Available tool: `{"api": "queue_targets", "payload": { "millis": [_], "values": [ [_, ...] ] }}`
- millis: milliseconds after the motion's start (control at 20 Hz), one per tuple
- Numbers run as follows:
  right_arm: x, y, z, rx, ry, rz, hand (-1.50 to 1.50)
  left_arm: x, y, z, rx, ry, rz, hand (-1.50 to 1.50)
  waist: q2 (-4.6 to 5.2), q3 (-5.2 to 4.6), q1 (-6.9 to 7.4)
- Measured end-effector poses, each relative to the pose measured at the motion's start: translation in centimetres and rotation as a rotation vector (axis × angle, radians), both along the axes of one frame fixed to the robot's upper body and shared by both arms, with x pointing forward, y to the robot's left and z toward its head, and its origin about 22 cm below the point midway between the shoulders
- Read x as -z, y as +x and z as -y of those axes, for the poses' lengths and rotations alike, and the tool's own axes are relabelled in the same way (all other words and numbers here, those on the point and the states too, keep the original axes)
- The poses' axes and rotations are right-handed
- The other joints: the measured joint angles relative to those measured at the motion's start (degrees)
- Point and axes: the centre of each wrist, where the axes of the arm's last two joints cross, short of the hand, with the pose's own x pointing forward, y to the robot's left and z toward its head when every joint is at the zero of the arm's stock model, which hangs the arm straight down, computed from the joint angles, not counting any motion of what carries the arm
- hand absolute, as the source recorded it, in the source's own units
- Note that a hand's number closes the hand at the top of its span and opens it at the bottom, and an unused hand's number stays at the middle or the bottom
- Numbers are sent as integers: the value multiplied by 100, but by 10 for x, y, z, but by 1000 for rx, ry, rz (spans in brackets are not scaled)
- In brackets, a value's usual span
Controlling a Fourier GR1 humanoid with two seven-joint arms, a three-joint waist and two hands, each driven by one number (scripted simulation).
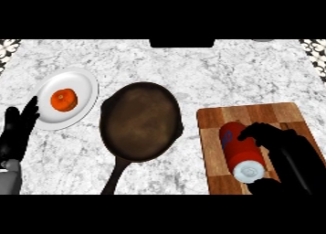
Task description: Pick the can from the cutting board and place it in the pan
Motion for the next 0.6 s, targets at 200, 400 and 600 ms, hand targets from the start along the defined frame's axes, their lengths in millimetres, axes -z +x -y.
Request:
{"api": "queue_targets", "payload": {
  "millis": [200,400,600],
  "values": [
    [-11,6,-28,-21,56,11,150,-4,4,1,7,0,-5,0,9,2,27],
    [-15,25,-65,-27,130,-6,150,-5,1,-1,15,6,-2,0,15,3,60],
    [-12,54,-99,-24,199,-39,150,-6,6,-1,19,3,4,0,28,4,90]
  ]
}}
